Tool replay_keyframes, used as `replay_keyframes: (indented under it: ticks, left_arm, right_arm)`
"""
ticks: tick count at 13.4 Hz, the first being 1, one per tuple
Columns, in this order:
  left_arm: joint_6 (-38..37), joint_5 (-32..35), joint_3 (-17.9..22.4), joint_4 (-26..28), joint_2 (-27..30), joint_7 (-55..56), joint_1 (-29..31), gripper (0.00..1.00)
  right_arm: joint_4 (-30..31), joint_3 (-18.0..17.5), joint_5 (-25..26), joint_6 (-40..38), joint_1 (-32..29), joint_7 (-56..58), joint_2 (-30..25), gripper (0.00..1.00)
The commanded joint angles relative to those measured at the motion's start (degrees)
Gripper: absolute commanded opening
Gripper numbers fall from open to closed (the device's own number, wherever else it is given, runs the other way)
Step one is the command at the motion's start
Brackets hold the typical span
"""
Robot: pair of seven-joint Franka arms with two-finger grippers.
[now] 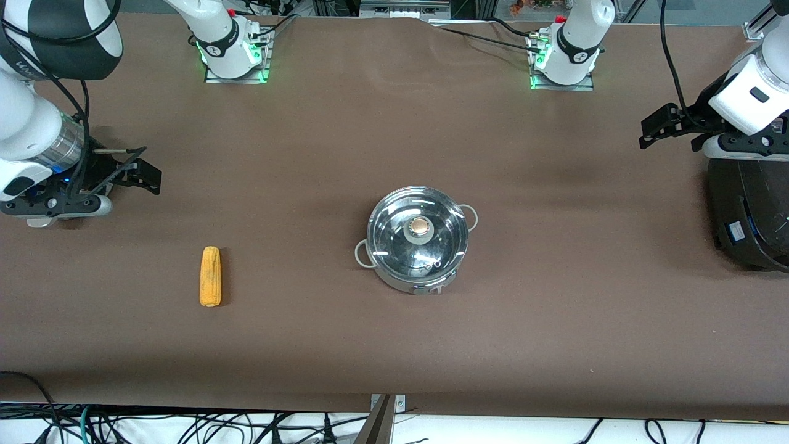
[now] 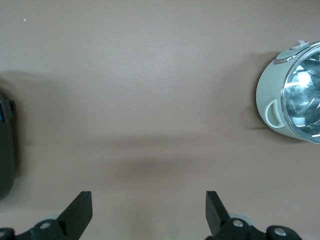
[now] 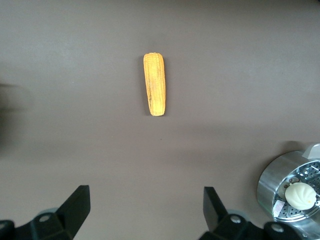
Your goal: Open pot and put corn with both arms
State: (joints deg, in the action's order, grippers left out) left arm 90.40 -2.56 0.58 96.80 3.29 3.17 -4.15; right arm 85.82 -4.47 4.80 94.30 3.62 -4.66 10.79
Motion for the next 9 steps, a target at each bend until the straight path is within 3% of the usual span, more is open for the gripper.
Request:
replay_keyframes:
  ticks: [1,9]
  left_arm:
    - [-1.45,0.80,0.12,-1.27,-0.12,-0.89,-0.42,1.00]
    - [-1.54,0.80,0.03,-1.27,-0.12,-0.97,-0.68,1.00]
  right_arm:
    - [-0.92,-0.01,-0.84,-0.70,-0.37,0.45,0.11,1.00]
    - [-0.92,-0.01,-1.02,-0.70,-0.54,-0.17,0.11,1.00]
